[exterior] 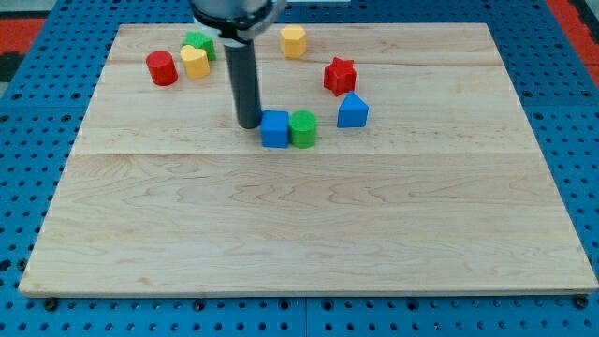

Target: Keep blue blocks in a diagonal line with red star

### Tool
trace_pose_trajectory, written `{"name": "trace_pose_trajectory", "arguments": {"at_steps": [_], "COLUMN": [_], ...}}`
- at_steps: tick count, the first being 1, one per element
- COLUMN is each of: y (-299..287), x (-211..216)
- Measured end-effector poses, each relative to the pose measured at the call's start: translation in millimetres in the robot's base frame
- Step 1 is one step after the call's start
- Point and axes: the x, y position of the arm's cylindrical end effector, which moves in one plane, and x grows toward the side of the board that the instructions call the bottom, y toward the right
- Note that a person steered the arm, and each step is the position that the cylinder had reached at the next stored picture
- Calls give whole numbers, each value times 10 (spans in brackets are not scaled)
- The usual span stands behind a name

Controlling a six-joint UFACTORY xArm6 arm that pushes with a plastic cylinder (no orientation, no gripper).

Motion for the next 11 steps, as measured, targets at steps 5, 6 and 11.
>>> {"name": "trace_pose_trajectory", "arguments": {"at_steps": [5, 6, 11], "y": [488, -27, 667], "x": [89, 5, -329]}}
